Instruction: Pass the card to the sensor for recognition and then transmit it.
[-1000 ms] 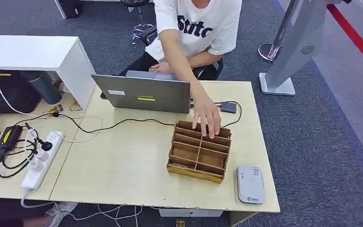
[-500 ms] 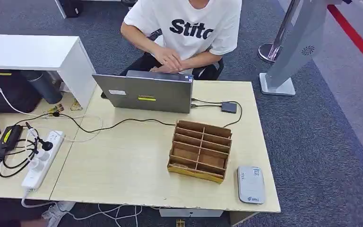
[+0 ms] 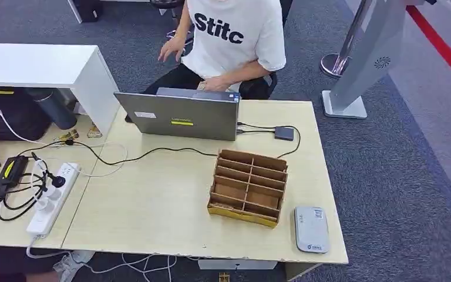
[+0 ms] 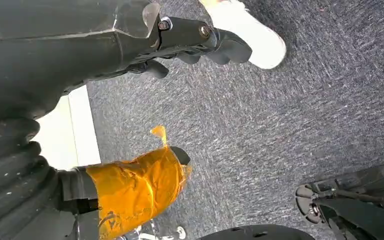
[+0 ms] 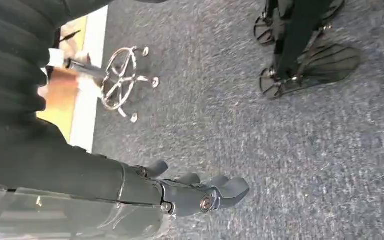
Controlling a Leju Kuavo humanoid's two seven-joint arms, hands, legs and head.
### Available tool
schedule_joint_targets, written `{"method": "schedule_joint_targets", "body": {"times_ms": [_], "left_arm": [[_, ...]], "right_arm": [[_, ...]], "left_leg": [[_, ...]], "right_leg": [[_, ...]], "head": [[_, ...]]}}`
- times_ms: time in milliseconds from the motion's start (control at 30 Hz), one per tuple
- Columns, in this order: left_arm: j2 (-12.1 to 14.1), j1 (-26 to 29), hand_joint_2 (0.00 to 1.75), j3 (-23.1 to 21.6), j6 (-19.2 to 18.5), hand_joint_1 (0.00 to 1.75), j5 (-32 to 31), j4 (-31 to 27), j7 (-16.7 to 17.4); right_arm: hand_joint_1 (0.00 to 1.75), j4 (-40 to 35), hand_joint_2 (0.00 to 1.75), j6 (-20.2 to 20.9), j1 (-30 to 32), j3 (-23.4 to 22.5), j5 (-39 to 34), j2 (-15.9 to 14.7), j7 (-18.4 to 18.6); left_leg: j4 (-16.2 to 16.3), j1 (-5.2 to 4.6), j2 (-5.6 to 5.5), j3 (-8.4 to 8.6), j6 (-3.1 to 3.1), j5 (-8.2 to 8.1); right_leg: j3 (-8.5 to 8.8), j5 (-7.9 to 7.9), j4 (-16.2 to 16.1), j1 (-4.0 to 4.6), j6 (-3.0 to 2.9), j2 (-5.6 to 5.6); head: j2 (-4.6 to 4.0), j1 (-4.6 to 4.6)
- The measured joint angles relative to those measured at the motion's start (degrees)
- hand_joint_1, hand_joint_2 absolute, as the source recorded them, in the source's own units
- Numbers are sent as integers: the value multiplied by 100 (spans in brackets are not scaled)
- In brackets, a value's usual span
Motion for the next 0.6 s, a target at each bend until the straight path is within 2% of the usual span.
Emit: {"method": "schedule_joint_targets", "body": {"times_ms": [167, 200, 233, 267, 467, 500, 533, 567, 600], "left_arm": [[11, 3, 175, -22, 0, 2, 0, 0, 11], [17, 3, 175, -22, 0, 23, 0, 0, 9], [22, 2, 175, -22, 0, 65, 0, 0, 2], [26, 2, 175, -22, -2, 80, 0, 0, -2], [31, 1, 175, -22, -26, 80, 0, 0, 13], [35, 2, 175, -22, -28, 86, 0, 0, 15], [37, 1, 175, -22, -31, 105, 0, 0, 15], [39, 1, 175, -22, -31, 117, 0, 0, 15], [39, 1, 175, -22, -31, 145, 0, 0, 15]], "right_arm": [[0, 144, 175, 79, -47, -138, 153, -46, 242], [0, 168, 175, 98, -51, -162, 181, -61, 234], [0, 188, 175, 112, -55, -184, 230, -66, 187], [0, 205, 175, 112, -62, -214, 286, -68, 124], [0, 251, 175, 208, -106, -372, 507, -109, 48], [0, 258, 175, 214, -109, -389, 514, -111, 46], [0, 262, 175, 214, -112, -400, 518, -111, 46], [0, 267, 175, 214, -113, -411, 522, -114, 46], [0, 273, 175, 219, -116, -422, 533, -114, 46]], "left_leg": [[0, -2, 0, -1, 0, 0], [0, -2, 0, -1, 0, 0], [0, -2, 0, 0, 0, 0], [0, -3, 0, 0, 1, 0], [0, -2, -1, 0, 0, 0], [0, -2, -1, 0, 0, 0], [0, -2, -1, 0, 0, 0], [0, -2, 0, 0, 0, 0], [0, -2, 0, 0, 0, 0]], "right_leg": [[1, 0, 0, -2, 0, 0], [1, 0, 0, -2, 0, 0], [0, 0, -1, -2, 0, 0], [0, 0, 0, -2, 0, 0], [0, 0, 0, -1, 0, 0], [0, 0, 0, -1, 0, 0], [0, 0, 0, -1, 0, 0], [0, 0, 0, -1, 0, 0], [0, 0, 0, -1, 0, 0]], "head": [[0, 0], [0, 0], [0, -2], [0, -2], [0, 0], [0, 0], [0, -2], [0, 0], [0, -2]]}}
